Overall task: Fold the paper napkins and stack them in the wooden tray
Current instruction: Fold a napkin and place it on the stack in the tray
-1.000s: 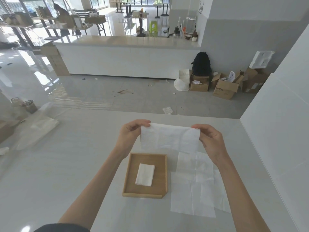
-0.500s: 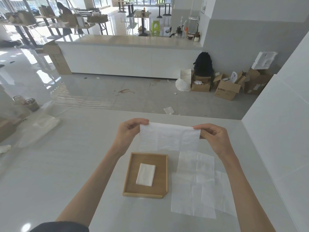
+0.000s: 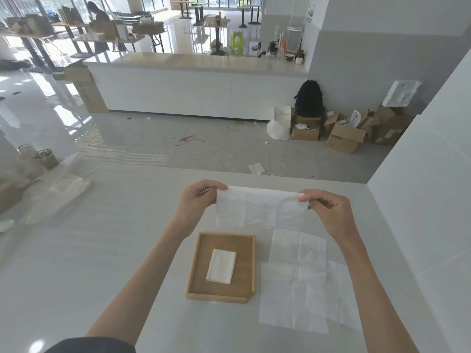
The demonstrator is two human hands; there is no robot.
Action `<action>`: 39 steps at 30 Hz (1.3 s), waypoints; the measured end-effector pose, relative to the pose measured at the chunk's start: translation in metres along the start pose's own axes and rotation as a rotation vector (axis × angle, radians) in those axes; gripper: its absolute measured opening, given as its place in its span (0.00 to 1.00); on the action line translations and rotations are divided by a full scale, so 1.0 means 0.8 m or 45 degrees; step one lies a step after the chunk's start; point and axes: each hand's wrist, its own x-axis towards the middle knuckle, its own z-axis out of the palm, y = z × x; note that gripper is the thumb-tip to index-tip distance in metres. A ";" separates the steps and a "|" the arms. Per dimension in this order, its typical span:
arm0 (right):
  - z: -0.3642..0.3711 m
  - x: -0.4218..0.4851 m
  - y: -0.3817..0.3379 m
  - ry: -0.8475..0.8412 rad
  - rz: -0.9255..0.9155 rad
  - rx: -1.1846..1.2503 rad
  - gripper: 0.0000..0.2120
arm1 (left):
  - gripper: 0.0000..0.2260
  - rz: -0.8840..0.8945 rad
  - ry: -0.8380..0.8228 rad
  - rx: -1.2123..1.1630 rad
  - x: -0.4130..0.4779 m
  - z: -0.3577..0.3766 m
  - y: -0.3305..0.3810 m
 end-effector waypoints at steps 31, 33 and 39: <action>0.029 0.004 -0.013 0.022 0.155 -0.189 0.17 | 0.13 -0.291 -0.030 0.491 -0.003 0.004 -0.031; 0.034 0.015 -0.030 -0.175 0.129 -0.400 0.20 | 0.17 -0.298 -0.142 0.608 -0.011 0.007 -0.041; 0.067 0.045 -0.079 -0.816 0.122 -0.775 0.25 | 0.15 -0.144 -0.657 0.527 -0.018 0.061 -0.018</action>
